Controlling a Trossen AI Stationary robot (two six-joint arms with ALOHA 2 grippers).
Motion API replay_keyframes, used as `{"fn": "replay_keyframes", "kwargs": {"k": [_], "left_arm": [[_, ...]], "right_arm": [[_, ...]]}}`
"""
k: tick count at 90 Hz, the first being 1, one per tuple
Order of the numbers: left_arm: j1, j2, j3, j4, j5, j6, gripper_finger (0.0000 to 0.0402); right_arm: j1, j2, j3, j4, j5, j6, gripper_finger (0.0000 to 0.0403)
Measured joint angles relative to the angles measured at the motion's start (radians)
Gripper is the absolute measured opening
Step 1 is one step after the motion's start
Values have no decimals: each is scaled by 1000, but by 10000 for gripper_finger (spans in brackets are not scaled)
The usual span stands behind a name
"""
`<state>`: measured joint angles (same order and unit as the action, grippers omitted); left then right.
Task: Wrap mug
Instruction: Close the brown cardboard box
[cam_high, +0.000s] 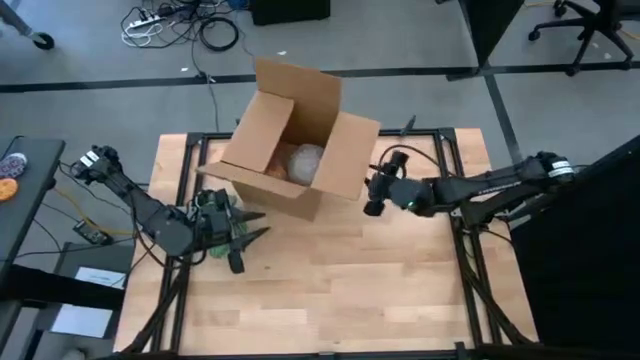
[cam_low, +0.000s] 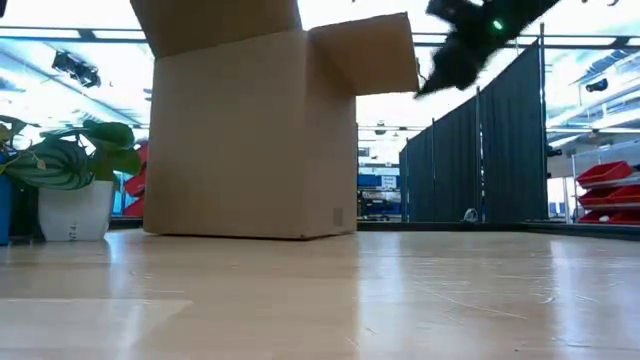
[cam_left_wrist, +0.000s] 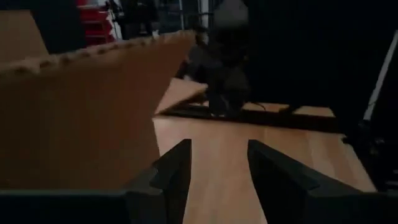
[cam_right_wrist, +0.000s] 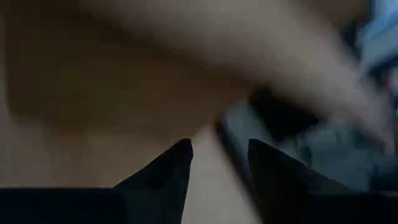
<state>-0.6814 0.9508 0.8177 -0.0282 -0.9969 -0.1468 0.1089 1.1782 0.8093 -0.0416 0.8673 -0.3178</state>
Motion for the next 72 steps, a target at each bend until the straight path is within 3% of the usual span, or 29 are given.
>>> {"fn": "replay_keyframes", "kwargs": {"k": [8, 14, 22, 27, 37, 52, 65, 72], "left_arm": [[15, 0, 0, 11, -123, 14, 142], [31, 1, 0, 19, -242, 53, 142], [82, 1, 0, 38, -381, 87, 142], [128, 0, 0, 40, -414, 83, 142], [209, 2, 0, 61, -346, 87, 142], [282, 2, 0, 172, -171, 164, 142], [314, 1, 0, 275, -88, 258, 142], [333, 1, 0, 299, -71, 291, 142]], "right_arm": [[-3, 0, 13, 263, -21, -257, 119], [-15, -2, 23, 440, -98, -401, 111], [-44, -3, 27, 574, -246, -465, 101], [-76, -3, 27, 584, -348, -455, 96], [-173, 28, 27, 589, -516, -364, 82], [-303, 136, 32, 690, -664, -276, 65], [-368, 250, 140, 683, -797, -167, 47], [-389, 326, 238, 582, -853, -119, 36]]}}
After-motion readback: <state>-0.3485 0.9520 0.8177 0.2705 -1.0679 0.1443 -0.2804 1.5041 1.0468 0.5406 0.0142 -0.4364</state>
